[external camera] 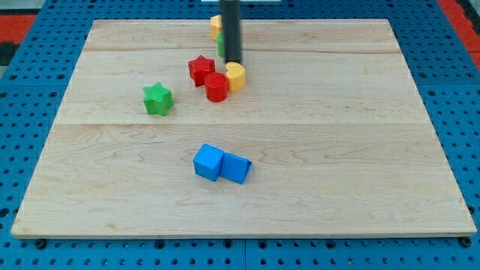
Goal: Push the yellow heart into the blue cube
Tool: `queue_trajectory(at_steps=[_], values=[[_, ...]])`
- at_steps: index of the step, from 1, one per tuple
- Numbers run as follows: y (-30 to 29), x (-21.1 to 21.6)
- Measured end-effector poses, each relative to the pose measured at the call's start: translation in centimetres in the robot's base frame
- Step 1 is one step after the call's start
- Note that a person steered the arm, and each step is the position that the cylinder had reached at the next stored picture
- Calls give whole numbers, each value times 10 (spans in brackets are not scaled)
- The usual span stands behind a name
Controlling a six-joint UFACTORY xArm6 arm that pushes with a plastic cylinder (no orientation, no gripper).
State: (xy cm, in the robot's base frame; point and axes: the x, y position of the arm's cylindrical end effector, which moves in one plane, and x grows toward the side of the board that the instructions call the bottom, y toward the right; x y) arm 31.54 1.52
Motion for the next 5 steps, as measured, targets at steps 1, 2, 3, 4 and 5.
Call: queue_trajectory(at_steps=[1,2,3,4,5], values=[[26,55],[25,81],[44,11],[6,-19],[-15,39]])
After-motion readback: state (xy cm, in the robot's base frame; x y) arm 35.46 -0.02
